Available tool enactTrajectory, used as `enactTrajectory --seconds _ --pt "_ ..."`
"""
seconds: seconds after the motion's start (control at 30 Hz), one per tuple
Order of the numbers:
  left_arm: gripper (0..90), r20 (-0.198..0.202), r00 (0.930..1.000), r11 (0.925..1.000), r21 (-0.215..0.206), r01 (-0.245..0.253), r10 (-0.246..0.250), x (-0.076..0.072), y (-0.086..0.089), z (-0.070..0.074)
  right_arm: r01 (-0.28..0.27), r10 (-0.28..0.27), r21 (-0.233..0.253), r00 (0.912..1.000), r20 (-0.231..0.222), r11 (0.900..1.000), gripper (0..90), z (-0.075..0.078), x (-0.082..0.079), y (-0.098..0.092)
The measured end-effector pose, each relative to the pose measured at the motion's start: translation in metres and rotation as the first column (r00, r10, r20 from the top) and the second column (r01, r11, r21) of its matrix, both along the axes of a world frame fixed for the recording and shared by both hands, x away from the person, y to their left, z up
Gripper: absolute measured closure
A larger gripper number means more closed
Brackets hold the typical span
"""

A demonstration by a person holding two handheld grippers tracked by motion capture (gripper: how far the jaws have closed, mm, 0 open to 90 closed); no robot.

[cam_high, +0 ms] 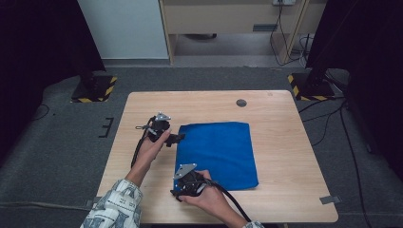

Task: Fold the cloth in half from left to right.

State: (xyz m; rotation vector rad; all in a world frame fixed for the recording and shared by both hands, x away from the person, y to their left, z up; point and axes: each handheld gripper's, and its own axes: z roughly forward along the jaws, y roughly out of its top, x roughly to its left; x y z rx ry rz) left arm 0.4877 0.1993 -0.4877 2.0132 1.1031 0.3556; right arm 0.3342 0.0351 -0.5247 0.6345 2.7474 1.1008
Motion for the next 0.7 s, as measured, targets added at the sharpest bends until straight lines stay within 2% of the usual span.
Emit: enactTrajectory --seconds 0.1,0.33,0.43,0.53,0.63,0.7 --pt "11.4 0.002 1.0 1.0 0.001 -0.005 0.005 0.002 0.001 0.001 0.006 -0.005 -0.017 0.9993 0.036 1.0 45.2 -0.001 -0.003 0.0" --pt "11.7 0.001 0.9998 0.9998 -0.007 -0.02 0.02 0.006 0.001 -0.002 0.05 -0.049 -0.029 0.9979 0.043 0.998 71.3 0.002 0.003 -0.003" --pt "13.3 0.012 0.9999 1.0 0.003 -0.007 0.007 0.008 -0.002 -0.005 0.075 -0.074 -0.026 0.9963 0.044 0.997 81.9 0.002 0.005 -0.004" --pt "17.2 0.032 0.9995 0.9999 0.012 -0.004 0.004 0.011 -0.004 -0.008 0.084 -0.084 -0.012 0.9957 0.041 0.996 85.0 0.002 0.006 -0.005" --pt "21.3 0.019 0.9997 0.9998 0.011 -0.013 0.013 0.018 -0.006 -0.013 0.084 -0.084 0.003 0.9957 0.039 0.996 85.8 0.001 0.004 -0.005" --pt "24.6 0.029 0.9993 0.9994 0.023 -0.026 0.025 0.023 -0.006 -0.014 0.085 -0.086 0.011 0.9956 0.037 0.996 86.3 0.001 0.002 -0.004"
